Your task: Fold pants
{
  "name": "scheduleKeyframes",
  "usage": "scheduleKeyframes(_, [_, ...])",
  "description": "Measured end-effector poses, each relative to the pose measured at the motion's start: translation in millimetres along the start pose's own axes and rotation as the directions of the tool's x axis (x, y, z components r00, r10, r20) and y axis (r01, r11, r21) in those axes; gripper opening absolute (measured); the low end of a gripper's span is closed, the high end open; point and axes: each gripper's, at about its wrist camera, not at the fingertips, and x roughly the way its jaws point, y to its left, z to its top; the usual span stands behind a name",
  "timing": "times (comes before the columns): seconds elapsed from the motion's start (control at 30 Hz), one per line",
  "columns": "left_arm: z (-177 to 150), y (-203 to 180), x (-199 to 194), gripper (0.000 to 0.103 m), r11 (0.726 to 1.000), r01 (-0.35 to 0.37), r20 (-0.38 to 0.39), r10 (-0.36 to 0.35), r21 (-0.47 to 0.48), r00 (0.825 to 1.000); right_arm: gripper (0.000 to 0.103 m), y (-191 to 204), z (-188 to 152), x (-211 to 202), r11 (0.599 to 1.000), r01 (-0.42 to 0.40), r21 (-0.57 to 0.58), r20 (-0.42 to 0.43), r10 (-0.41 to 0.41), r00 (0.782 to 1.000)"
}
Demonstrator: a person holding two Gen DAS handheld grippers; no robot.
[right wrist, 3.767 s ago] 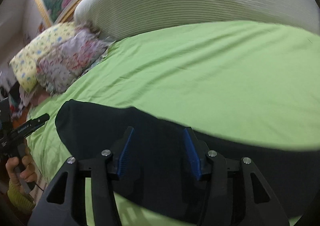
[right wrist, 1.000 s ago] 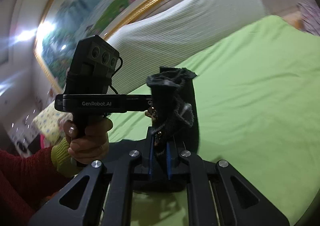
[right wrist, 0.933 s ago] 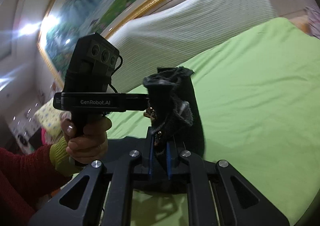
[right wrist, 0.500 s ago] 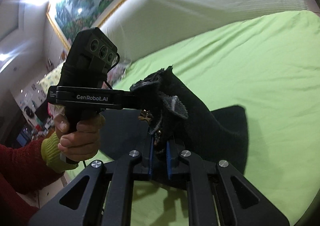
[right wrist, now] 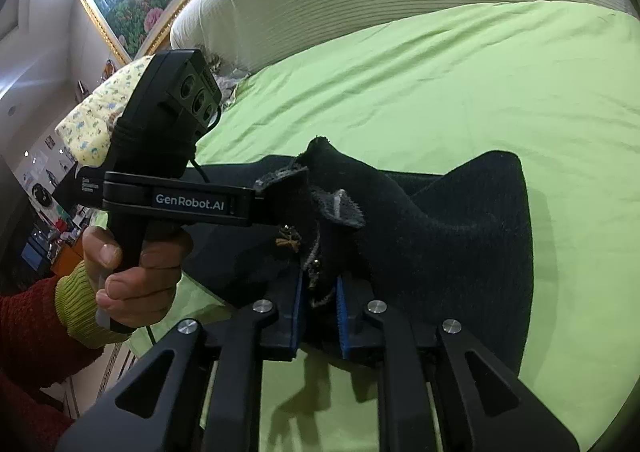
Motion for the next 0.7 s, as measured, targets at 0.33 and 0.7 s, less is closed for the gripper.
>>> scheduleKeyframes(0.33, [-27, 20, -29, 0.038, 0.986, -0.074, 0.073, 0.085, -0.151, 0.994, 0.051, 22, -2, 11, 0.999, -0.022, -0.047, -0.040, 0.020, 0.999])
scheduleKeyframes(0.7, [-70, 51, -84, 0.053, 0.937, -0.105, 0.200, 0.179, -0.333, 0.963, 0.053, 41, 7, 18, 0.992, -0.121, -0.027, -0.059, 0.119, 0.991])
